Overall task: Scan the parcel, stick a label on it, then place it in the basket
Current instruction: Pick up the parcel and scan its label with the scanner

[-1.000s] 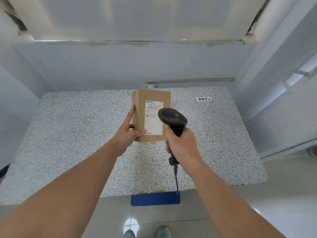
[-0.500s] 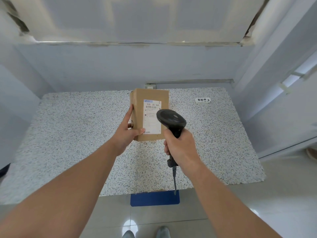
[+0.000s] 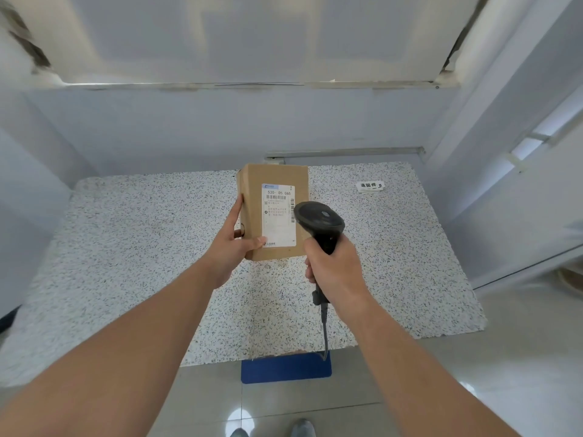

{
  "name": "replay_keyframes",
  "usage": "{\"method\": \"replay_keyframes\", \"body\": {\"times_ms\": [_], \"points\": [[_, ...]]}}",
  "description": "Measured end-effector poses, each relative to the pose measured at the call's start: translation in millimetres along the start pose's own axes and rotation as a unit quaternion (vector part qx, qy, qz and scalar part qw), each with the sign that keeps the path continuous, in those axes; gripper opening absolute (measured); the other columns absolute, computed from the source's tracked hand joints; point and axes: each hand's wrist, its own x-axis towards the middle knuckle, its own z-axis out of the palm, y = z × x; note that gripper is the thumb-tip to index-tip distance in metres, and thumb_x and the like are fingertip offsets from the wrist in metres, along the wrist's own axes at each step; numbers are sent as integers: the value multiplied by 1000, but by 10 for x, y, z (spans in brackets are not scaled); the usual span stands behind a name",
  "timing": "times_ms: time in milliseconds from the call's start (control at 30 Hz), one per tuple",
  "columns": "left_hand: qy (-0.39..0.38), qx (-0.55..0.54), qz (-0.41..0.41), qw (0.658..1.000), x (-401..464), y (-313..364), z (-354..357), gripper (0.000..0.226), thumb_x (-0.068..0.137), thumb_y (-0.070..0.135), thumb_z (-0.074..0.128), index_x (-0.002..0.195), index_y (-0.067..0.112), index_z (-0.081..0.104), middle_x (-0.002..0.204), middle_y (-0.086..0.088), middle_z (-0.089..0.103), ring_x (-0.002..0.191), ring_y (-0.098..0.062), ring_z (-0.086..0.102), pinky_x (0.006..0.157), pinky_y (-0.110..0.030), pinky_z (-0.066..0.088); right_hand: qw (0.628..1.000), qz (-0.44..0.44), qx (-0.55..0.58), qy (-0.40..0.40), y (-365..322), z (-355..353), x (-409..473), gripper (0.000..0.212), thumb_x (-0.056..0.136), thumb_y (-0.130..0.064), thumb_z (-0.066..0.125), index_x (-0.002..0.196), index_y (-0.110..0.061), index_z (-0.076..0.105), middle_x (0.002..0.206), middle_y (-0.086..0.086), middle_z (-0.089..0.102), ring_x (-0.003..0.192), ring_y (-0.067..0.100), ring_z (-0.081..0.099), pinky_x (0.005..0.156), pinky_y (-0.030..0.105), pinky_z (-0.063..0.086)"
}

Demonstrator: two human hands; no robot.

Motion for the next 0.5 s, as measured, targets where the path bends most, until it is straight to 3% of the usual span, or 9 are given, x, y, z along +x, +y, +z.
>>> {"method": "replay_keyframes", "body": {"times_ms": [200, 300, 500], "points": [[-4, -2, -15, 1000, 32, -11, -18, 110, 88, -6, 74, 154, 63, 21, 130, -13, 65, 118, -34, 65, 99, -55, 56, 1000, -8, -10, 10, 23, 61, 151, 14, 96, -28, 64, 108, -31, 57, 96, 3, 69, 89, 24, 74, 81, 41, 61], [-3, -8, -29, 1000, 73, -21, -57, 110, 88, -7, 73, 154, 63, 21, 130, -13, 65, 118, -33, 65, 98, -53, 57, 999, -3, -30, 9, 67, 86, 262, 21, 97, -27, 65, 115, -30, 54, 101, 3, 68, 95, 23, 71, 77, 33, 58], [-22, 3, -55, 998, 225, -120, -198, 108, 89, -5, 73, 154, 64, 21, 128, -11, 67, 117, -32, 66, 86, -43, 58, 996, 12, -83, 18, 234, 149, 471, 32, 96, -23, 68, 123, -25, 52, 100, 0, 64, 81, 13, 62, 66, 26, 49]]}}
